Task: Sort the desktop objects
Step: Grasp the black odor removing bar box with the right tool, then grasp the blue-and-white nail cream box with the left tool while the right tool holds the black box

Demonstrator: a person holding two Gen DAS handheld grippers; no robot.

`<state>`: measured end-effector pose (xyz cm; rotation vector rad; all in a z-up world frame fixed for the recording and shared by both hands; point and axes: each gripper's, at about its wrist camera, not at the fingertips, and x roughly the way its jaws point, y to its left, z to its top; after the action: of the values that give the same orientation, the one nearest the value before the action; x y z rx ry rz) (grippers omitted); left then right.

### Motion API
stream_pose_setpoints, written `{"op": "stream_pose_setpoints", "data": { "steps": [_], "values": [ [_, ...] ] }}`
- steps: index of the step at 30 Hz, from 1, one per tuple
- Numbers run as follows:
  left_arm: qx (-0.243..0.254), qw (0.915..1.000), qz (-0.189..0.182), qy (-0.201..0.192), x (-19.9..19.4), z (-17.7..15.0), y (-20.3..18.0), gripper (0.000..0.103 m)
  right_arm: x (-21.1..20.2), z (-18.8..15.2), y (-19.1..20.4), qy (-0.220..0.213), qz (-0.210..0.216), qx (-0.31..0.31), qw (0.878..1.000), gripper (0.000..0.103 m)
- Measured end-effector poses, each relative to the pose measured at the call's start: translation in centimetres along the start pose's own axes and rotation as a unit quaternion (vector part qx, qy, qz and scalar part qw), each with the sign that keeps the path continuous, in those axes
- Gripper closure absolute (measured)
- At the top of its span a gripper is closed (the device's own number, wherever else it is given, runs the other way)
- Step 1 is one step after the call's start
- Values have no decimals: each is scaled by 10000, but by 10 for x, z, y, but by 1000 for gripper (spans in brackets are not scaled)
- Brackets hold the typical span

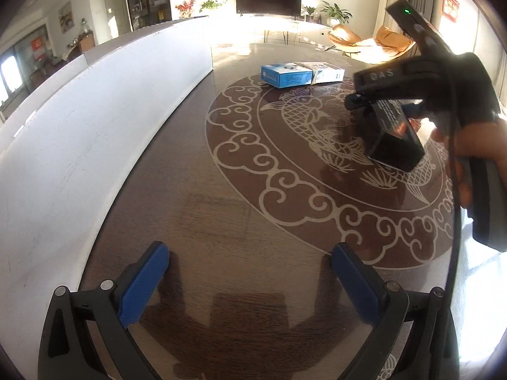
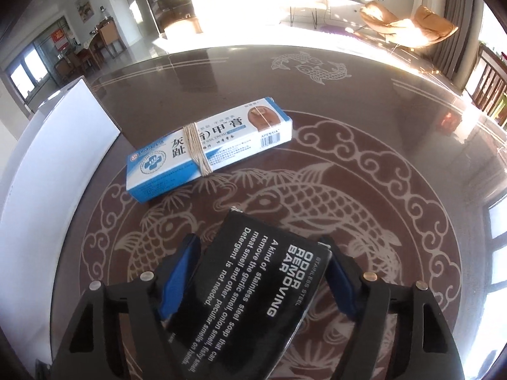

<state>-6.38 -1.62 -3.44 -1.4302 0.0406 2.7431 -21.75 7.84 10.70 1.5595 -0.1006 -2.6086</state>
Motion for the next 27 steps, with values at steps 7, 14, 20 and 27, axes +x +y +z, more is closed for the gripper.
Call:
{"op": "stream_pose_setpoints", "data": {
  "steps": [7, 14, 20, 27],
  "values": [
    [-2, 10000, 7, -2, 1, 0, 0, 0, -41, -62, -57, -227, 140, -377, 9989, 31],
    [-3, 10000, 11, -2, 2, 0, -1, 0, -71, -126, -85, -565, -89, -1016, 9932, 29],
    [-5, 10000, 7, -4, 0, 0, -1, 0, -81, -153, -110, -634, -256, -654, 9955, 3],
    [14, 10000, 3, 4, 0, 1, 0, 0, -85, -167, -109, -604, -252, -677, 9956, 0]
  ]
}}
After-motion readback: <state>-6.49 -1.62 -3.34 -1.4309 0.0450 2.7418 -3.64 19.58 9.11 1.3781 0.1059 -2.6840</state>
